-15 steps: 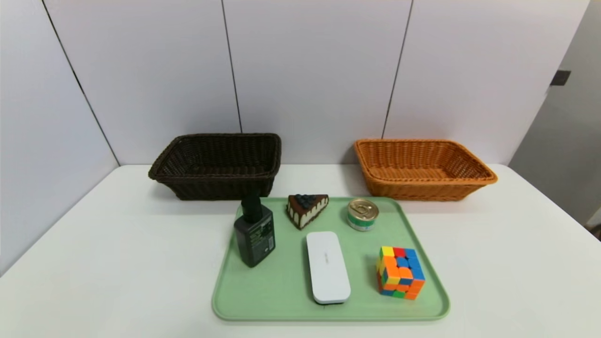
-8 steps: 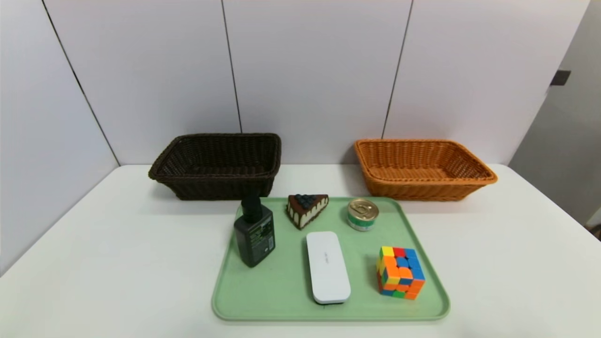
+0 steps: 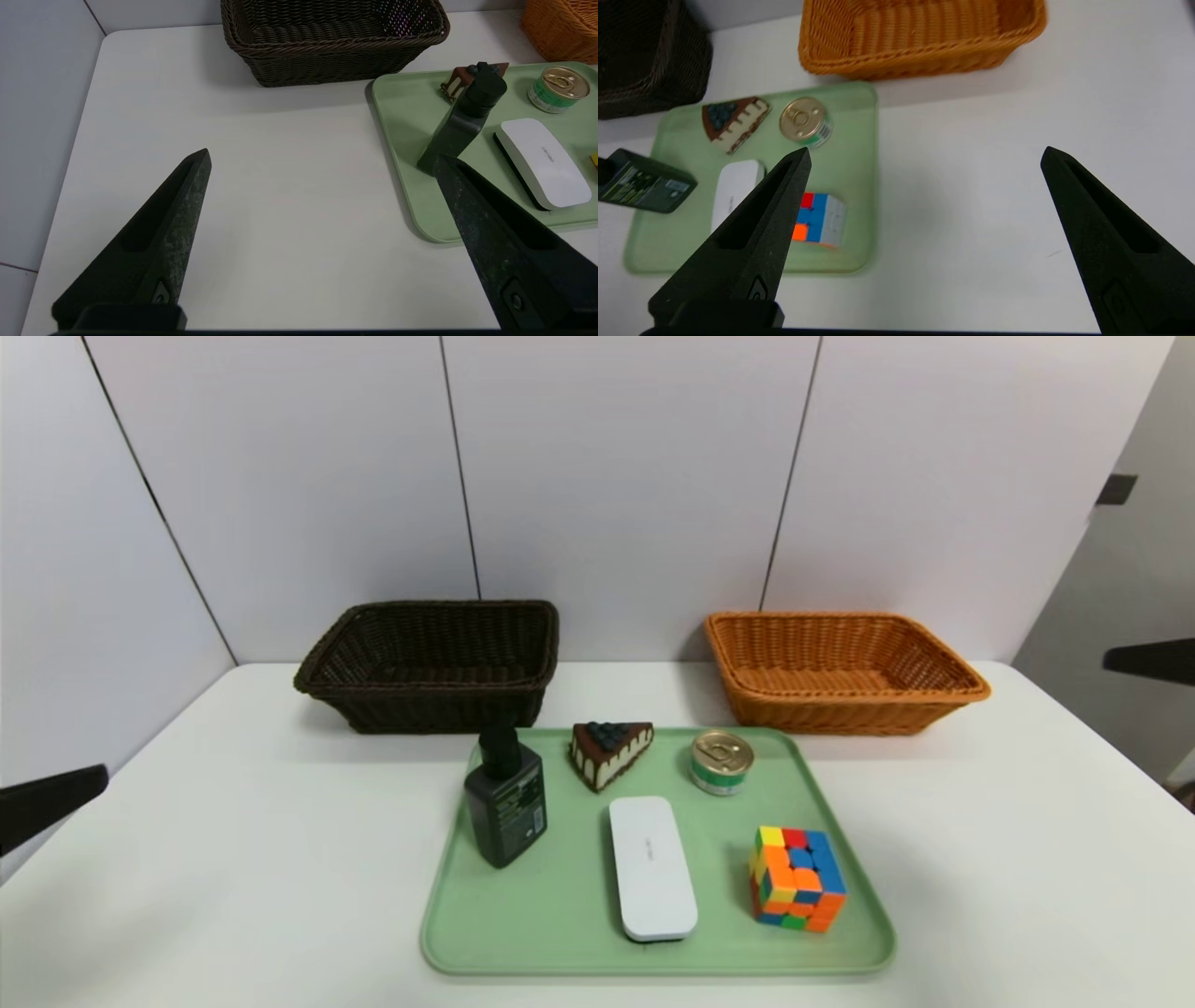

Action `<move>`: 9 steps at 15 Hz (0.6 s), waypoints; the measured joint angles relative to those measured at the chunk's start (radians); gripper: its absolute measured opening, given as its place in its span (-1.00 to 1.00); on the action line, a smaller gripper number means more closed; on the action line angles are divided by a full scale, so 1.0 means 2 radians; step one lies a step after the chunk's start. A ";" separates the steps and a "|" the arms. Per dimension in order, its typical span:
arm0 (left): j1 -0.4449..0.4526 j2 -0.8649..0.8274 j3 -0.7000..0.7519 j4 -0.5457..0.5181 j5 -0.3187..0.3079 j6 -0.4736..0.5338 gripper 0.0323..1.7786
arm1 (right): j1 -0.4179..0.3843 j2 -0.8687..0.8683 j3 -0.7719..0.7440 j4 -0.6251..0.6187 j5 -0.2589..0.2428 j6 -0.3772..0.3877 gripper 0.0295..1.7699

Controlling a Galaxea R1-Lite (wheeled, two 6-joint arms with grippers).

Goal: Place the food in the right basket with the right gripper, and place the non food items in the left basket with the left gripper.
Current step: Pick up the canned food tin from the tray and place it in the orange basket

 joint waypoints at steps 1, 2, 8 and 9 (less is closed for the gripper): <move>-0.001 0.027 -0.016 0.001 0.000 -0.001 0.90 | 0.027 0.030 -0.027 0.027 -0.001 0.031 0.92; -0.004 0.050 -0.030 0.000 0.001 -0.002 0.90 | 0.051 0.058 -0.048 0.042 -0.003 0.057 0.92; -0.046 0.155 -0.053 -0.114 0.006 -0.008 0.90 | 0.167 0.216 -0.169 0.136 -0.055 0.155 0.92; -0.051 0.167 -0.053 -0.116 0.006 -0.013 0.90 | 0.181 0.239 -0.184 0.144 -0.057 0.159 0.92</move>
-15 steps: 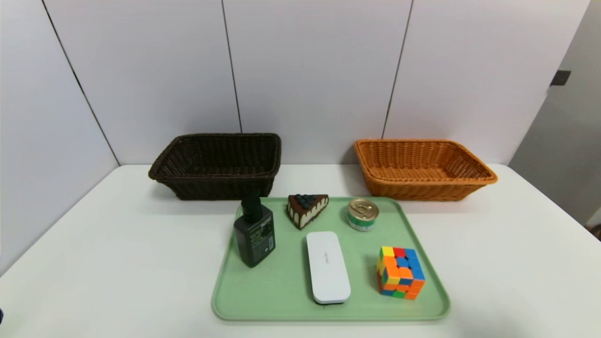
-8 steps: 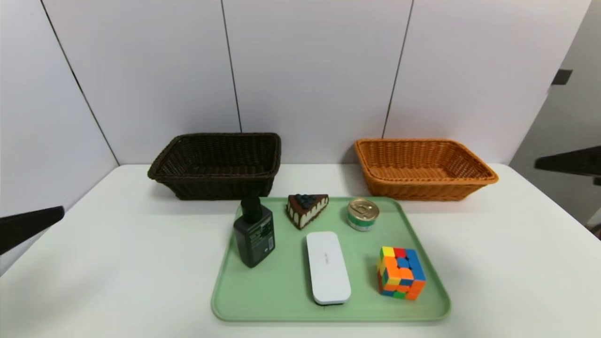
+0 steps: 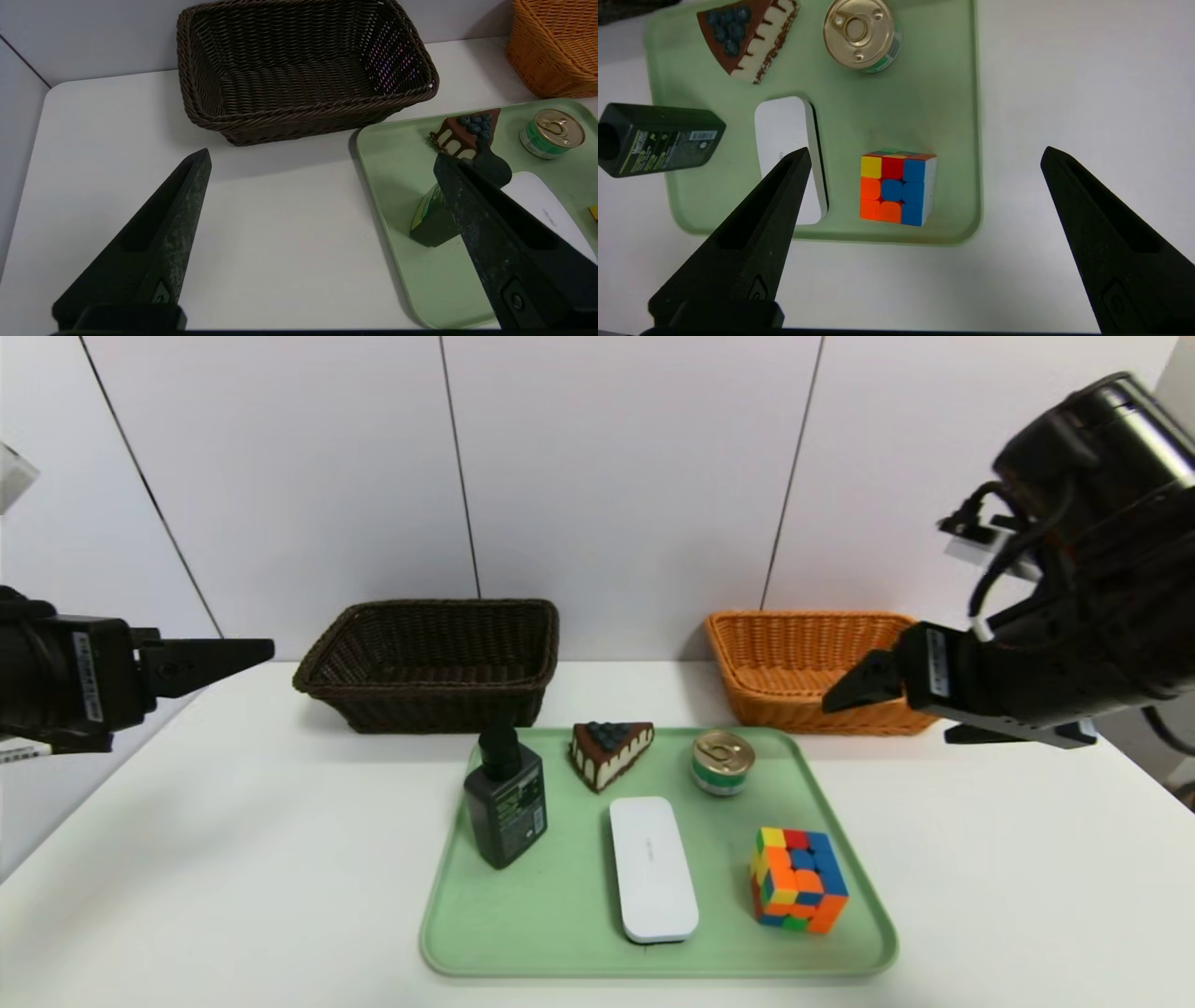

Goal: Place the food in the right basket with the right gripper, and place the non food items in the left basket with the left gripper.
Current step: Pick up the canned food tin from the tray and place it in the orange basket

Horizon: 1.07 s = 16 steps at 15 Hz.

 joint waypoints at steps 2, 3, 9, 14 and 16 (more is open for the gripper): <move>-0.014 0.019 -0.003 0.008 0.010 -0.033 0.90 | 0.025 0.040 -0.029 0.005 -0.005 0.007 0.92; -0.028 0.025 -0.005 0.016 0.021 -0.048 0.90 | 0.035 0.058 -0.042 0.010 -0.006 0.015 0.92; -0.070 0.028 -0.008 0.044 0.044 -0.069 0.90 | 0.074 0.180 -0.143 0.055 -0.056 0.064 0.92; -0.071 0.014 0.001 0.046 0.044 -0.069 0.90 | 0.074 0.243 -0.168 0.055 -0.080 0.072 0.92; -0.071 0.009 0.002 0.050 0.044 -0.069 0.90 | 0.074 0.256 -0.171 0.054 -0.080 0.077 0.92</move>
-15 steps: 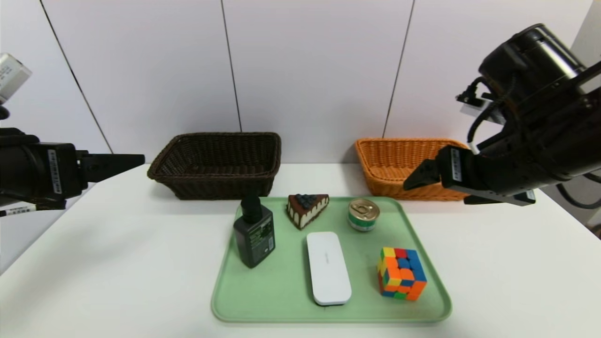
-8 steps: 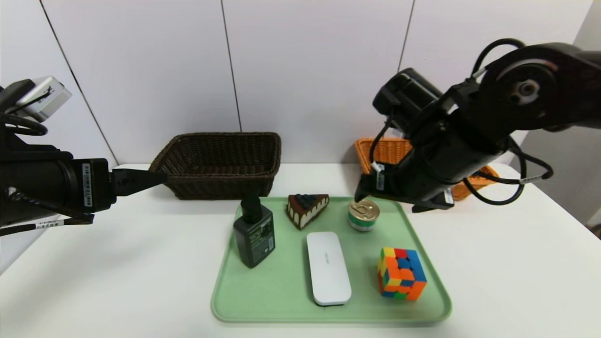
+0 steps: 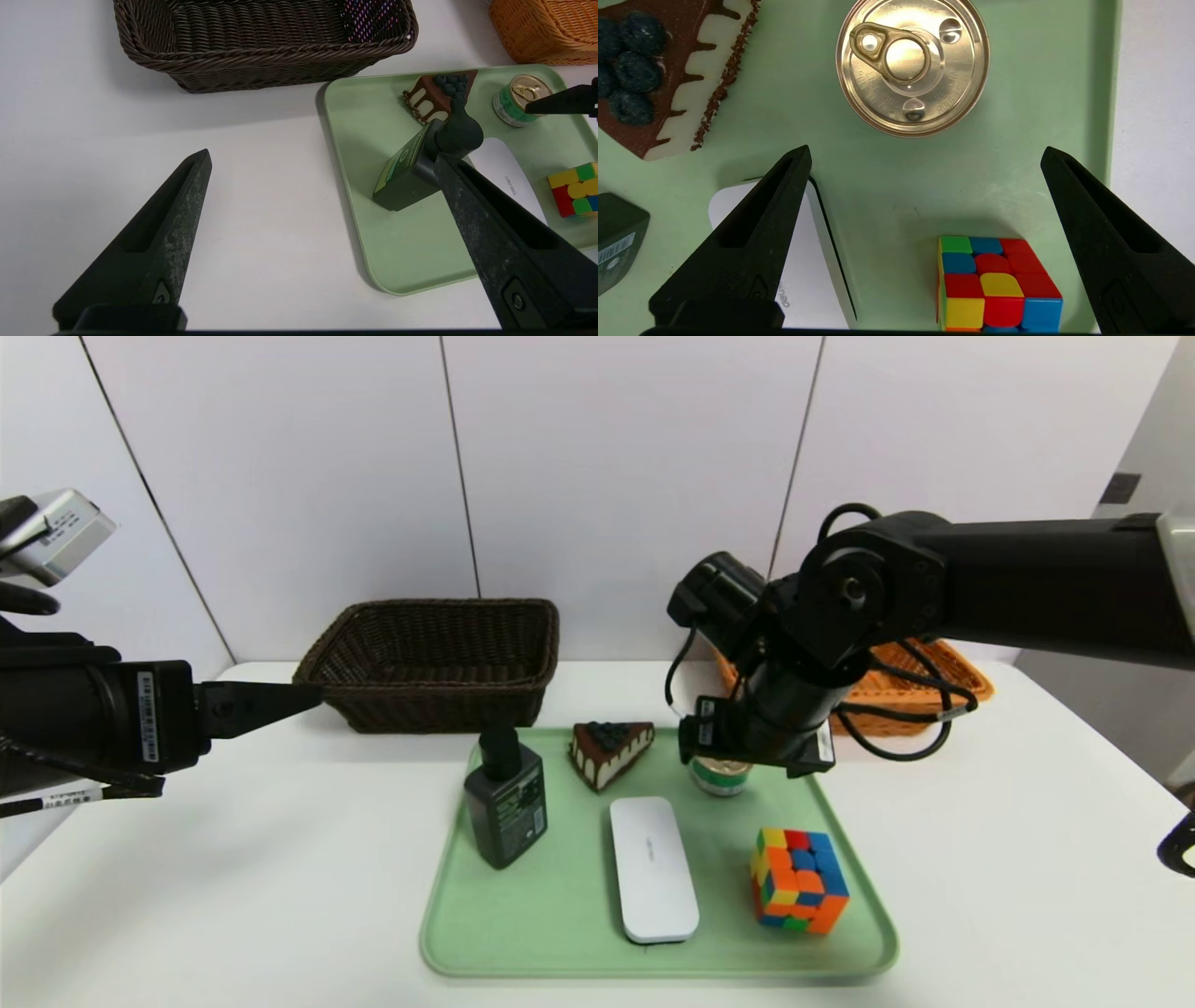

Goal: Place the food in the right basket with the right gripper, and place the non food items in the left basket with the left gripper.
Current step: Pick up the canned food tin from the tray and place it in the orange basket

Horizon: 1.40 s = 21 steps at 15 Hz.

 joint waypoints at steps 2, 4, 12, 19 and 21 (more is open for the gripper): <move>0.000 -0.006 0.000 0.010 -0.001 0.001 0.90 | -0.001 0.010 -0.002 -0.001 0.000 0.003 0.92; -0.002 -0.012 0.000 0.016 -0.002 0.001 0.90 | -0.002 0.016 -0.003 -0.001 0.000 0.003 0.92; -0.004 -0.035 0.011 0.018 -0.004 0.002 0.90 | 0.001 0.039 -0.003 -0.043 -0.026 0.003 0.92; -0.004 -0.041 0.011 0.018 -0.006 0.001 0.90 | 0.006 0.055 -0.002 -0.063 -0.051 0.003 0.92; -0.004 -0.042 0.011 0.018 -0.006 0.001 0.90 | 0.006 0.057 -0.001 -0.064 -0.062 0.002 0.92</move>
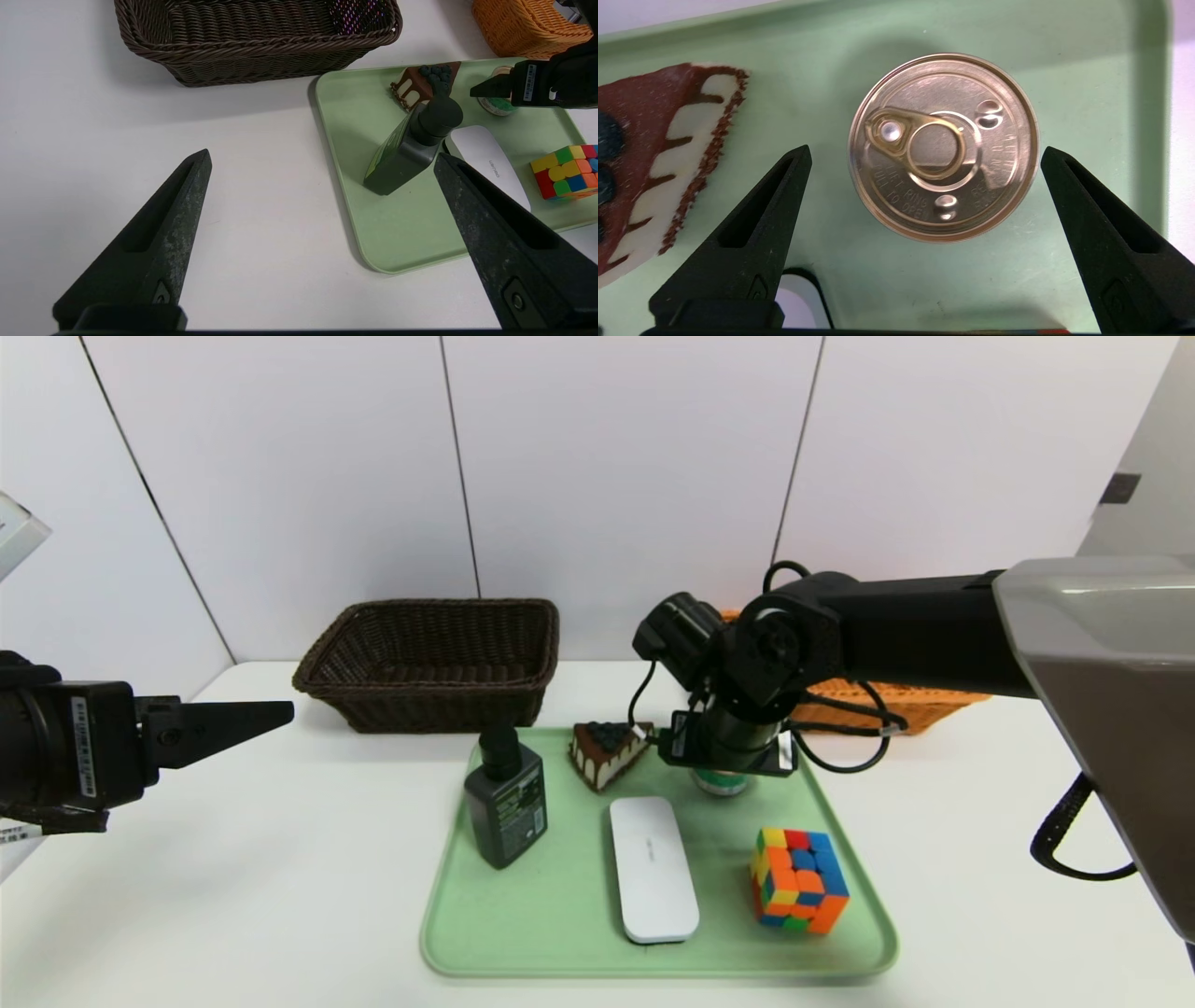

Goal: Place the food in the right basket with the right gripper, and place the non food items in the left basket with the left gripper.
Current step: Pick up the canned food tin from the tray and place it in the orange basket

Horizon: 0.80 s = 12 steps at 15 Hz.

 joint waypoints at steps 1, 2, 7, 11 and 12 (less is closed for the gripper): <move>0.000 0.000 0.000 0.000 0.000 0.000 0.90 | 0.000 0.001 0.000 0.000 -0.001 0.000 0.92; 0.000 0.000 0.000 0.000 0.000 0.000 0.90 | 0.000 0.001 0.001 0.000 -0.002 0.001 0.92; 0.000 -0.004 0.006 0.000 -0.001 0.000 0.90 | -0.003 0.004 0.001 -0.014 -0.002 0.001 0.92; 0.000 -0.009 0.013 -0.001 -0.001 0.000 0.90 | -0.006 0.006 0.003 -0.027 -0.001 0.004 0.92; 0.000 -0.010 0.013 -0.001 -0.002 0.000 0.90 | -0.006 0.007 0.003 -0.028 -0.001 0.004 0.92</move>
